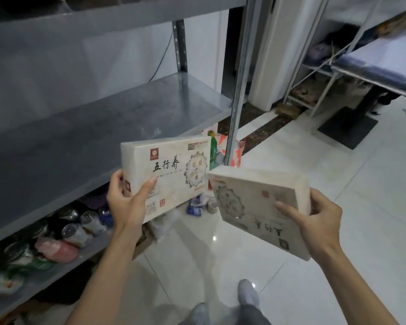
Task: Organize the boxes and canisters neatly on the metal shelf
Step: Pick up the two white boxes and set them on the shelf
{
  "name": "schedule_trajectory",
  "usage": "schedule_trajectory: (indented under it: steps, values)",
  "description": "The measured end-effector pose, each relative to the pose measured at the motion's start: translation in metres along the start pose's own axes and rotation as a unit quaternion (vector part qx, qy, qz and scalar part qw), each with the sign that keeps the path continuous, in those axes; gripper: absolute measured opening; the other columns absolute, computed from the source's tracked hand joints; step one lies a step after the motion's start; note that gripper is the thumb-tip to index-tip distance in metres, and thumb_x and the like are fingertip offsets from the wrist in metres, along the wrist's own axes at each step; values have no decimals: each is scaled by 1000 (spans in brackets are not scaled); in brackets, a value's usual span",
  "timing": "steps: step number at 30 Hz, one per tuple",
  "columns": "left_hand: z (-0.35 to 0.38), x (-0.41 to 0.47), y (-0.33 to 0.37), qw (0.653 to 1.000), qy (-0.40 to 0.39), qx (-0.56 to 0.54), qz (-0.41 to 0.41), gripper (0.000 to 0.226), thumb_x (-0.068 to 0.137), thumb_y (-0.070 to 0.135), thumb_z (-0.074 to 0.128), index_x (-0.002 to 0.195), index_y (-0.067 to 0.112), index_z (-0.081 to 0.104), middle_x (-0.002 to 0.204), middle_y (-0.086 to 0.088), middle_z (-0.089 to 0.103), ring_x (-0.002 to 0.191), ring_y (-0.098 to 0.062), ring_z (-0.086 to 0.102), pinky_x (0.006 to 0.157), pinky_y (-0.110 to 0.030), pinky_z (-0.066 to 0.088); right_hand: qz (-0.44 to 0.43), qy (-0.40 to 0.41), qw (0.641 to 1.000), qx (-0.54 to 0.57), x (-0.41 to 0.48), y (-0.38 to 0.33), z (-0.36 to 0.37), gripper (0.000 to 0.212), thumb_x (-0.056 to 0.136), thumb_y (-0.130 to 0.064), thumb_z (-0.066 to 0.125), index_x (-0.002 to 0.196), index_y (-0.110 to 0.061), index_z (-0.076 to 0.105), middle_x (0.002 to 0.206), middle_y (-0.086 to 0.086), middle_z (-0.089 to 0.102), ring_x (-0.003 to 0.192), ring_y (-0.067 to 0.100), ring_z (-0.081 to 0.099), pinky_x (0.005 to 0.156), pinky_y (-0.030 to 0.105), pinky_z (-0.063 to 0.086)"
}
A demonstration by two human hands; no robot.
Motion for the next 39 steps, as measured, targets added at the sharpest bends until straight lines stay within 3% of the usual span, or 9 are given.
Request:
schedule_trajectory:
  steps: [4, 10, 14, 18, 22, 26, 30, 33, 39]
  values:
    - [26, 14, 34, 998, 58, -30, 27, 48, 77, 15, 81, 116, 21, 54, 108, 9, 65, 99, -8, 65, 78, -34, 60, -38, -85, 994, 58, 82, -25, 7, 34, 60, -22, 87, 89, -15, 72, 84, -6, 75, 74, 12, 69, 63, 26, 56]
    - [43, 26, 68, 986, 149, -31, 64, 41, 79, 20, 81, 112, 21, 56, 107, 5, 67, 103, -20, 67, 86, -49, 57, -96, -203, 968, 109, 166, -66, 25, 32, 66, -10, 86, 93, -15, 72, 92, -2, 77, 81, 17, 73, 65, 29, 58]
    - [41, 29, 88, 976, 197, -53, 75, 40, 79, 21, 80, 111, 22, 56, 102, 6, 67, 97, -20, 69, 77, -45, 60, -123, -252, 948, 149, 189, -92, 42, 36, 60, -19, 87, 92, -12, 72, 91, -1, 78, 79, 18, 74, 62, 26, 57]
    - [30, 29, 109, 967, 230, -66, 84, 37, 80, 22, 79, 110, 24, 56, 106, 2, 67, 95, -19, 69, 60, -31, 60, -122, -294, 930, 184, 203, -112, 60, 45, 58, -18, 90, 98, -6, 73, 93, 4, 78, 81, 24, 75, 63, 30, 58]
    - [11, 30, 135, 959, 254, -65, 107, 38, 81, 21, 77, 112, 23, 56, 106, 2, 68, 95, -21, 69, 61, -30, 58, -132, -327, 910, 217, 210, -140, 74, 49, 54, -16, 93, 97, -5, 73, 90, 7, 78, 78, 28, 75, 60, 31, 58]
    - [-6, 30, 172, 956, 256, -57, 129, 29, 84, 20, 74, 108, 23, 58, 100, 4, 69, 85, -18, 69, 53, -26, 55, -145, -356, 891, 243, 216, -176, 85, 64, 45, -34, 86, 99, -4, 71, 91, 11, 77, 77, 34, 74, 60, 39, 60]
    - [-21, 23, 197, 964, 229, -40, 128, 21, 83, 22, 74, 99, 28, 62, 95, -2, 73, 76, -23, 73, 55, -35, 58, -157, -407, 856, 278, 223, -215, 89, 63, 43, -30, 83, 97, -1, 69, 91, 18, 76, 77, 40, 73, 58, 40, 60]
    - [-31, 14, 212, 963, 230, -45, 131, 18, 85, 23, 71, 100, 25, 63, 95, -5, 74, 76, -26, 73, 57, -38, 59, -161, -450, 824, 304, 226, -239, 91, 43, 49, -17, 80, 89, -3, 72, 91, 23, 74, 74, 40, 72, 55, 39, 59]
    - [-35, 14, 254, 961, 199, -85, 173, 32, 77, 32, 70, 106, 27, 60, 101, -7, 75, 86, -28, 73, 71, -49, 59, -147, -489, 784, 352, 229, -280, 99, 35, 60, -8, 66, 94, 2, 69, 89, 21, 75, 70, 34, 73, 53, 38, 58]
Point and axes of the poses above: each hand's wrist, its own x-axis towards the middle knuckle, its own z-axis out of the palm, y = z × x, the point moved 3 cm from there along x, towards the middle knuckle
